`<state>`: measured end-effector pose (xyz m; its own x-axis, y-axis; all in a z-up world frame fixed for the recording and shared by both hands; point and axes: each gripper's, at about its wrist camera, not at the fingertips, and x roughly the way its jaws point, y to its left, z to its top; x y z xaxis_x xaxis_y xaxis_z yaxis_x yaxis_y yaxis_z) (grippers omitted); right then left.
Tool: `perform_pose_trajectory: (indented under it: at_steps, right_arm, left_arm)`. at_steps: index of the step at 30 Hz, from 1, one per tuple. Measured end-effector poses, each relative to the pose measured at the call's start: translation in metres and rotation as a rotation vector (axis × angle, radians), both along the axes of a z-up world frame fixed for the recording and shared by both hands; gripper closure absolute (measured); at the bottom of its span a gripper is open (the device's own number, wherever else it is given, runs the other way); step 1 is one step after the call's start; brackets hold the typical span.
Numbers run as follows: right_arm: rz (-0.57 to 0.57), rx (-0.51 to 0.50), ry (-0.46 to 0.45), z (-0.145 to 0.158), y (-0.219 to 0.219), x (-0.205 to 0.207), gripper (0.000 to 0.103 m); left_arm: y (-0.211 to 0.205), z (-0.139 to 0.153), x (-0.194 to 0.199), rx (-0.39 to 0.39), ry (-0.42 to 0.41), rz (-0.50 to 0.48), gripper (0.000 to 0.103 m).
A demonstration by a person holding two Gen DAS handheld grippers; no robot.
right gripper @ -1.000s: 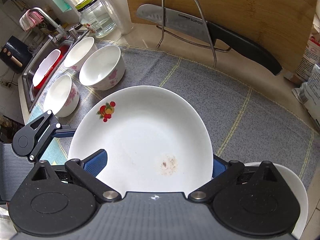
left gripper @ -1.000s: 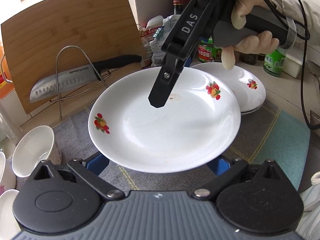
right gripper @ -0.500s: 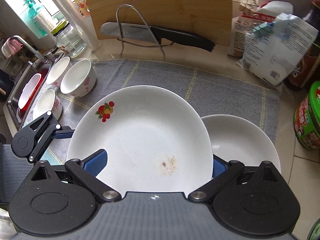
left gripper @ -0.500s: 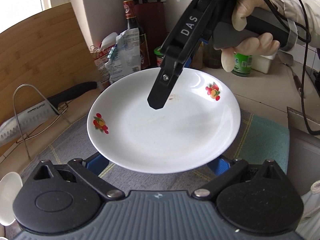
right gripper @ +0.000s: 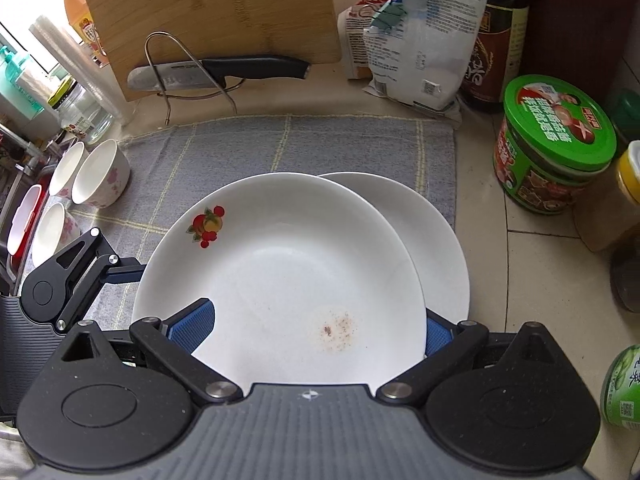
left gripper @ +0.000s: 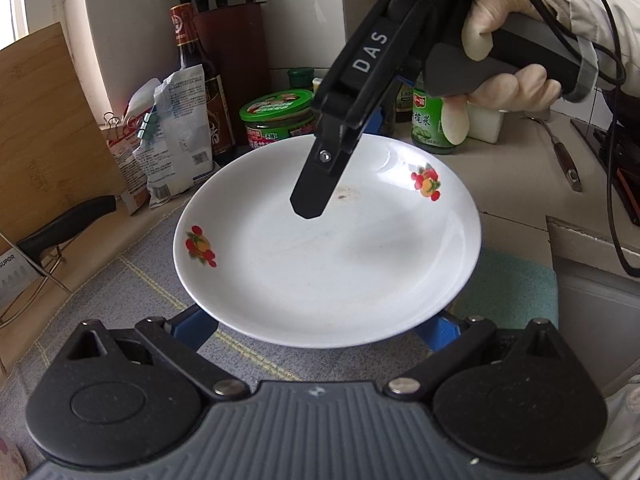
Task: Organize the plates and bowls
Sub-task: 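Lower the held plate onto the stacked plates with the right gripper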
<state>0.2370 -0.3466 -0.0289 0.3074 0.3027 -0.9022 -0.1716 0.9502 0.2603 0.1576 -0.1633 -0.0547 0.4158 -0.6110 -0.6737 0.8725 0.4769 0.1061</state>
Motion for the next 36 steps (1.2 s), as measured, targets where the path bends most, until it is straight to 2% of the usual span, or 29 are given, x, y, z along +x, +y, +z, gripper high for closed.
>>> perform_pose_trajectory:
  at_steps: [12, 27, 36]
  right_arm:
    - [-0.017, -0.008, 0.032, -0.008, -0.007, 0.004, 0.0]
    - [-0.03, -0.043, 0.083, -0.017, -0.004, 0.017, 0.0]
    - [-0.039, -0.042, 0.116, -0.021, -0.006, 0.02, 0.0]
  left_arm:
    - [-0.012, -0.009, 0.01, 0.038, 0.036, -0.015, 0.001]
    - [-0.016, -0.016, 0.021, 0.038, 0.094, -0.015, 0.001]
    - [-0.016, -0.021, 0.027, 0.047, 0.089, -0.008, 0.002]
